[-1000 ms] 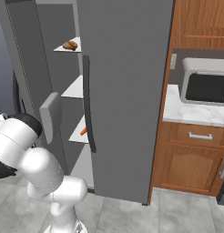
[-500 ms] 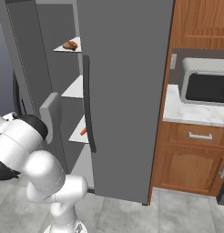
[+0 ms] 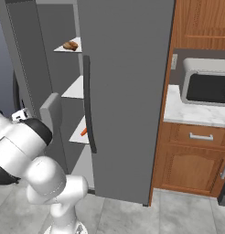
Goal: There's a chicken drumstick in the fridge that needs to be moved to the freezer for freezing. Pick up the chicken drumstick from the fridge, place it on any shelf in the freezer, and close the fridge and freezer doors when done.
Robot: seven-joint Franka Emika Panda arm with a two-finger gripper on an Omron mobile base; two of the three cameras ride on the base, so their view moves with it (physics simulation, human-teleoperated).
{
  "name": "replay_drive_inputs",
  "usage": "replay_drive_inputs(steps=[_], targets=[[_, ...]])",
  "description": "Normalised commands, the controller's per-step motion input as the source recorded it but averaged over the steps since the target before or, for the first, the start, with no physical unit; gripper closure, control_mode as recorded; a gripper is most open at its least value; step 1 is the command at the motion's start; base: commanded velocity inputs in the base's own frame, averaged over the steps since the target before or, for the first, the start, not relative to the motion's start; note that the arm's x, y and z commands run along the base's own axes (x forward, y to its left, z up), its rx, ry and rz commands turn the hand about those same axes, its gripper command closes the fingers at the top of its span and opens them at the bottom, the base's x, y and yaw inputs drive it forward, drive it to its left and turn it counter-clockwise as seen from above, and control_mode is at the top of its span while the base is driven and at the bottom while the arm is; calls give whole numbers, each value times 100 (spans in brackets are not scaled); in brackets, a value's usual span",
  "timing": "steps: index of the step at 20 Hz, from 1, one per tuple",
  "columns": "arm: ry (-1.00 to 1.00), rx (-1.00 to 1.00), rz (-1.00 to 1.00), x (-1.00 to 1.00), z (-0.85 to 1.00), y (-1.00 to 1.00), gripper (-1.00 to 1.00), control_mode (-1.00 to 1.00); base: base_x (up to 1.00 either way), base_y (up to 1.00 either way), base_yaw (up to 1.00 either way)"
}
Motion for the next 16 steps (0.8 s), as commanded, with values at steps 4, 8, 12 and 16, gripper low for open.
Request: replay_drive_inputs(steps=[4,8,12,16], targets=[[-3,0,-16,45,0,-22,-100,-100,0,0,0],[-8,0,-1,-60,5,-1,-100,-100,0,0,0],[-17,1,0,-100,5,64,-100,-100,0,0,0],[-30,0,0,-100,18,100,-100,-100,0,0,0]])
